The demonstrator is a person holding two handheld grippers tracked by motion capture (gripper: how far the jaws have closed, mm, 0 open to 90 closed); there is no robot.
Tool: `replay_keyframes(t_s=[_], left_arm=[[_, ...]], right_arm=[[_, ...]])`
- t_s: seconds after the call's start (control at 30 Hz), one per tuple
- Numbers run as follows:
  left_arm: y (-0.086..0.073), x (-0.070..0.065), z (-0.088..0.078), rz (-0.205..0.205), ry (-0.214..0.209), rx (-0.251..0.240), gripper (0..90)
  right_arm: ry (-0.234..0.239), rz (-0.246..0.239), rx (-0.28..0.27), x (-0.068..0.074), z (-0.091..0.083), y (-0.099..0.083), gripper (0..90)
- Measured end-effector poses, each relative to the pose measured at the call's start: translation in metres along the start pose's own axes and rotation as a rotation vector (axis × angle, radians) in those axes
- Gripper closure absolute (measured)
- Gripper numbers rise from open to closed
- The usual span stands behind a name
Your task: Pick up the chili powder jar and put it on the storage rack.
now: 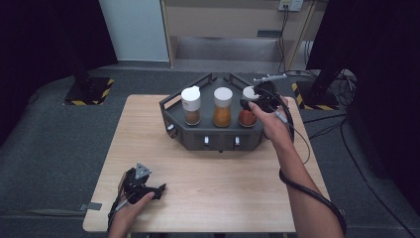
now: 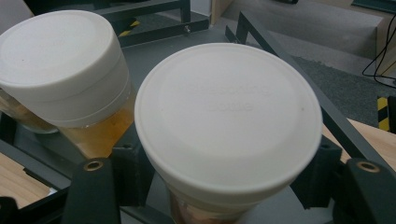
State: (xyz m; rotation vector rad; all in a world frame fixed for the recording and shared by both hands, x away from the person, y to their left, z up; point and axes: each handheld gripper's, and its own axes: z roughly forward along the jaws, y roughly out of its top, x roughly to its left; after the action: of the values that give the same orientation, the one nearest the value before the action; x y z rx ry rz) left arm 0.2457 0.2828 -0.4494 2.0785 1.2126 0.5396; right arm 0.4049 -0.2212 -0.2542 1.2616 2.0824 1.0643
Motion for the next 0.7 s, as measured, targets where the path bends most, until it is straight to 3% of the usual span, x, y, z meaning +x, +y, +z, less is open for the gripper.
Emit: replay_keyframes(t_s=[0.7], left_arm=[[-0.0001, -0.0001, 0.0000, 0.000, 0.000, -0.001, 0.0]], right_arm=[[0.002, 0.002, 0.003, -0.0040, 0.0032, -0.0073, 34.5]])
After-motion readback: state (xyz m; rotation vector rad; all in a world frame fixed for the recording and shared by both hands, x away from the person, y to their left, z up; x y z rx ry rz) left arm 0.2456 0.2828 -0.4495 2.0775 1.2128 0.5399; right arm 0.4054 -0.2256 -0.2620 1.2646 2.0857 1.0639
